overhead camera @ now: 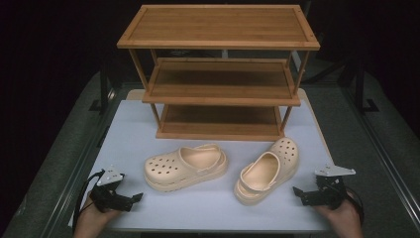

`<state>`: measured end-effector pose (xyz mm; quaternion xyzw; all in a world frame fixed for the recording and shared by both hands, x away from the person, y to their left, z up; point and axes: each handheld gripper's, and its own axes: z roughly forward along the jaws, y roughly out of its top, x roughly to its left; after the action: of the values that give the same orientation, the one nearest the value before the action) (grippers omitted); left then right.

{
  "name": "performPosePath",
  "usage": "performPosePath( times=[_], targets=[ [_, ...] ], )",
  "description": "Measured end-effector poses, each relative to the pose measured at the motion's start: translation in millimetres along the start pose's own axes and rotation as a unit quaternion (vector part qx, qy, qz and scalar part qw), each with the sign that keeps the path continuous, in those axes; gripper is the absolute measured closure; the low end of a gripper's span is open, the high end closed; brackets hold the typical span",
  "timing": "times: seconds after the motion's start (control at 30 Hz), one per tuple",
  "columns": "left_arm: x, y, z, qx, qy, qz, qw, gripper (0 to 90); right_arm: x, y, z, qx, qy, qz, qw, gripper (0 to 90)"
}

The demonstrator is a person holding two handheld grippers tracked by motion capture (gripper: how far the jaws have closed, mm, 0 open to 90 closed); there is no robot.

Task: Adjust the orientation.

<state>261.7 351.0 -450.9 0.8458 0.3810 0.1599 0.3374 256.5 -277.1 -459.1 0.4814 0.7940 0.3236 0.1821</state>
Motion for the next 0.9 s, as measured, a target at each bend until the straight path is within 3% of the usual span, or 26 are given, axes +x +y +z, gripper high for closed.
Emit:
performPosePath(
  times=[0.47,0.6,0.67,0.7,0.73,0.77,0.8,0.83,0.9],
  targets=[
    [-0.8,0.0,-2.2,-0.005,0.003,-0.001,1.0,2.0,0.1,0.0,-0.1,0.0,-0.001,0.0,1.0,0.0],
    [-0.8,-2.0,-7.9,-0.021,-0.013,-0.006,0.9997,16.3,0.2,0.0,-0.1,0.0,-0.001,0.0,1.0,0.0],
    [-1.3,-2.4,-9.6,-0.021,-0.012,-0.014,0.9996,16.4,0.3,0.0,-0.1,0.0,-0.001,0.0,1.0,0.0],
    [-1.4,-2.8,-11.3,-0.021,-0.016,-0.011,0.9996,25.3,0.3,0.0,0.0,0.0,-0.001,0.0,1.0,0.0],
    [-2.4,-3.3,-13.1,-0.026,-0.021,-0.011,0.9994,25.3,0.3,0.0,0.0,0.0,-0.001,0.0,1.0,0.0],
    [-4.0,-3.1,-15.5,-0.032,-0.025,-0.01,0.9991,34.9,0.2,-0.1,-0.1,0.0,-0.001,0.0,1.0,0.0],
    [-5.5,-2.8,-17.3,-0.035,-0.025,-0.009,0.999,34.9,0.2,-0.1,-0.1,0.0,-0.001,0.0,1.0,0.0],
    [-7.5,-2.1,-20.0,-0.039,-0.028,-0.005,0.9989,49.2,0.3,-0.2,-0.1,-0.001,-0.001,0.0,1.0,0.0],
    [-15.0,2.6,-26.5,-0.059,-0.039,0.003,0.9975,62.2,0.3,-0.2,-0.1,-0.001,-0.001,0.0,1.0,0.0]
  ],
)
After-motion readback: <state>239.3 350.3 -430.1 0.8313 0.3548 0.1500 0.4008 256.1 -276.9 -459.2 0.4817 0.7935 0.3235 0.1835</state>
